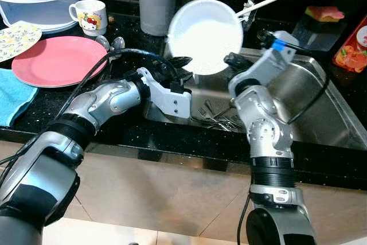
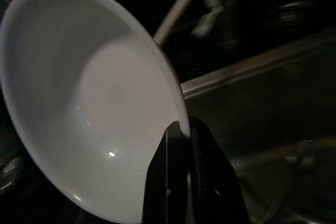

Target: Kitchen organization

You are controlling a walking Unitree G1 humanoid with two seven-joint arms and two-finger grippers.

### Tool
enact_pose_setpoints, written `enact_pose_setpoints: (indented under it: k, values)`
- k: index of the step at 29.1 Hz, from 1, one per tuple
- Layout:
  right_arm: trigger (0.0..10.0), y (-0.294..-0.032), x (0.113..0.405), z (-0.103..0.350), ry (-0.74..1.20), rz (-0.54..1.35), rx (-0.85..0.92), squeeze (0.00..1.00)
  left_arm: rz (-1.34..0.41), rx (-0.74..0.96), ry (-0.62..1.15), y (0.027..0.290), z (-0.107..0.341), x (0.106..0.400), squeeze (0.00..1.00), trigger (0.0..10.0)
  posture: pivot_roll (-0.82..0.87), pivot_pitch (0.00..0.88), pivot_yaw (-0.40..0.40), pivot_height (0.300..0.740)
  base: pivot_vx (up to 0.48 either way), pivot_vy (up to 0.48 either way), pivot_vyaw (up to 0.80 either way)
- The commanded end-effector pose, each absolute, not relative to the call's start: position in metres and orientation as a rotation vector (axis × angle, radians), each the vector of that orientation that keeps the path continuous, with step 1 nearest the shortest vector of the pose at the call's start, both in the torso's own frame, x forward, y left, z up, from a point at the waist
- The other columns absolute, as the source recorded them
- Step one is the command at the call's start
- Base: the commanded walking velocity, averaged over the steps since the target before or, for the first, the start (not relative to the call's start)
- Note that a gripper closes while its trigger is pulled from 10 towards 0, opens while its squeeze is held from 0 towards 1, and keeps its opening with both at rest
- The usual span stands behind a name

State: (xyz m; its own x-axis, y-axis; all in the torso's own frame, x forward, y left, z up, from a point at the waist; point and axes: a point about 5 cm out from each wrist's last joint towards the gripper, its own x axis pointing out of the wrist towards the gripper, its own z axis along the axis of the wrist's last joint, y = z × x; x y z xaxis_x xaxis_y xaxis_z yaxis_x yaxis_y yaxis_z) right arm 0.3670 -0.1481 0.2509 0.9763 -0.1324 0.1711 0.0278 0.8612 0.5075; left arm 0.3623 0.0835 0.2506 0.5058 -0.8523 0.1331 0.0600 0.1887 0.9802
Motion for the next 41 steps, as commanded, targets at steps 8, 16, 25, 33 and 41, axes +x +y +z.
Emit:
enact_pose_setpoints:
  k: [8,16,25,33,41]
  values:
    - [10.0,-0.172,0.368,0.209,-0.051,-0.286,0.379,0.0,-0.62,0.868,-0.603,0.095,0.268,0.385,0.0,10.0,0.25,0.065,-0.077,0.74,0.0,0.0,0.0]
    - [10.0,-0.18,0.365,0.197,-0.061,-0.371,0.194,0.27,-0.536,0.273,-0.313,0.121,0.288,0.409,0.0,10.0,0.24,0.049,-0.088,0.74,0.0,0.0,0.0]
    - [10.0,-0.171,0.369,0.211,-0.111,-0.314,0.212,0.0,-0.544,0.086,-0.123,0.125,0.282,0.416,0.0,10.0,0.24,0.041,-0.092,0.74,0.0,0.0,0.0]
    - [10.0,-0.156,0.362,0.246,-0.318,-0.181,0.292,0.0,-0.497,0.047,-0.093,0.133,0.284,0.417,0.0,10.0,0.24,0.046,-0.088,0.74,0.0,0.0,0.0]
    - [10.0,-0.146,0.356,0.264,-0.417,-0.094,0.301,0.0,-0.505,0.085,0.033,0.139,0.269,0.417,0.0,10.0,0.24,0.056,-0.084,0.74,0.0,0.0,0.0]
